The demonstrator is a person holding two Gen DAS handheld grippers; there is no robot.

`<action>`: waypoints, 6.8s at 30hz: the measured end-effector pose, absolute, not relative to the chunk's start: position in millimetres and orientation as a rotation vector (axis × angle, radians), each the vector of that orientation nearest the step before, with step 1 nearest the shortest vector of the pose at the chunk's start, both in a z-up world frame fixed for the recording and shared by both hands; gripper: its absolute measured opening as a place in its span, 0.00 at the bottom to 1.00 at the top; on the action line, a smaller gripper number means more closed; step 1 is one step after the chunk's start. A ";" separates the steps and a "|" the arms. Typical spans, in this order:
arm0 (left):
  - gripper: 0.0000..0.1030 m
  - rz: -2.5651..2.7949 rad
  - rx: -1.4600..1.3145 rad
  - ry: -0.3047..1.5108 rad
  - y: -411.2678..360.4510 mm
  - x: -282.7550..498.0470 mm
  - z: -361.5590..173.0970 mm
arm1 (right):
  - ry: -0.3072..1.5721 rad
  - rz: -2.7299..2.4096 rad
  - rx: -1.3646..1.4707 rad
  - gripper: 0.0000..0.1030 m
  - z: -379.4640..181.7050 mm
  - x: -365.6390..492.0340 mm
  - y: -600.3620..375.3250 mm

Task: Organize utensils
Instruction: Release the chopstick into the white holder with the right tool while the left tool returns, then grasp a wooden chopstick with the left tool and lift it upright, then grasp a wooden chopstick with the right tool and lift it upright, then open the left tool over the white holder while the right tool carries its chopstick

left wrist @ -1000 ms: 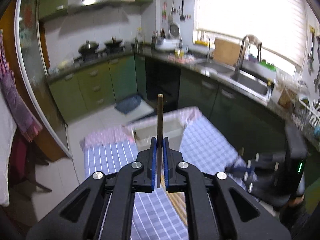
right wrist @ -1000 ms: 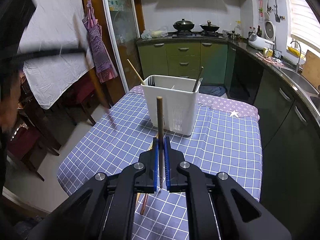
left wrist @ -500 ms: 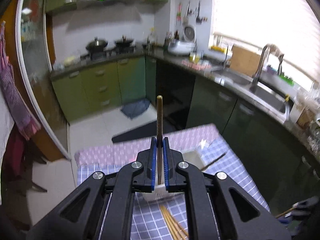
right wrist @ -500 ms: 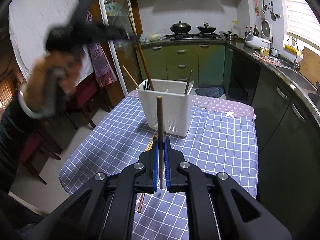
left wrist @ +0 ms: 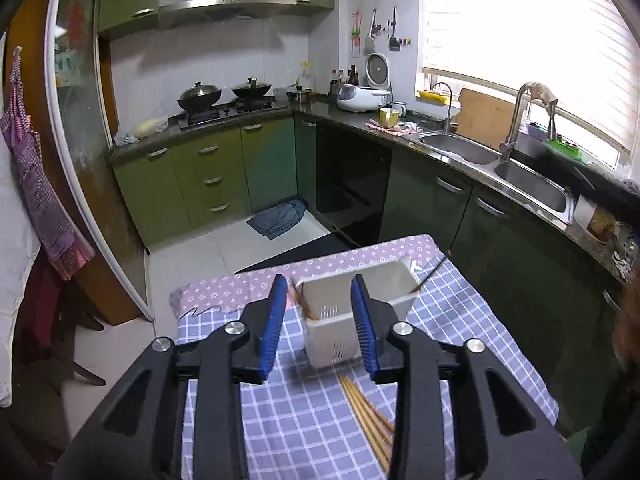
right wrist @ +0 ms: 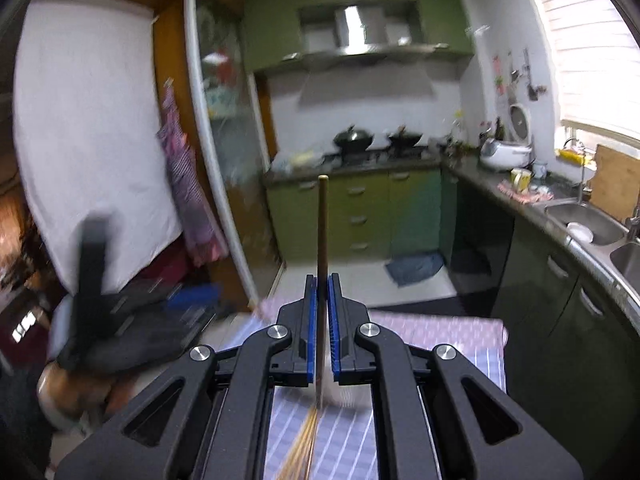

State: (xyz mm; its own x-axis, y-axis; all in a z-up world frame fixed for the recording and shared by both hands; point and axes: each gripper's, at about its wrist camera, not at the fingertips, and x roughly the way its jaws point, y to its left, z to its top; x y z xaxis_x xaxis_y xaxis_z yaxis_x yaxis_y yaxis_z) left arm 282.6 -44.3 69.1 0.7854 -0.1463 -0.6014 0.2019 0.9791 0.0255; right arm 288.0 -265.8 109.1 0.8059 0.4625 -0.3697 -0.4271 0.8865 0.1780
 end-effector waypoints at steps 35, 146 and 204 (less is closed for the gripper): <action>0.25 -0.196 -0.044 1.376 -73.7 313.7 -143.4 | 0.780 0.423 -0.085 0.19 -76.8 248.0 -282.0; 0.06 -0.287 0.114 0.850 -60.9 197.7 -35.0 | 0.781 0.510 0.015 0.07 -61.8 213.1 -284.9; 0.06 -0.152 0.092 0.650 -89.1 357.9 73.4 | 0.752 0.575 0.090 0.07 -64.6 197.8 -300.6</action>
State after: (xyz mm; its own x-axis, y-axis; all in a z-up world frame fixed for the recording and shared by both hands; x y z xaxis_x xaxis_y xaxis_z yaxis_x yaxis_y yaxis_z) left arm 357.9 -89.1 73.4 0.7852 -0.1122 -0.6090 0.1697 0.9848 0.0374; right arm 197.8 -300.6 -64.6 0.5848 0.5234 -0.6198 -0.4606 0.8432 0.2774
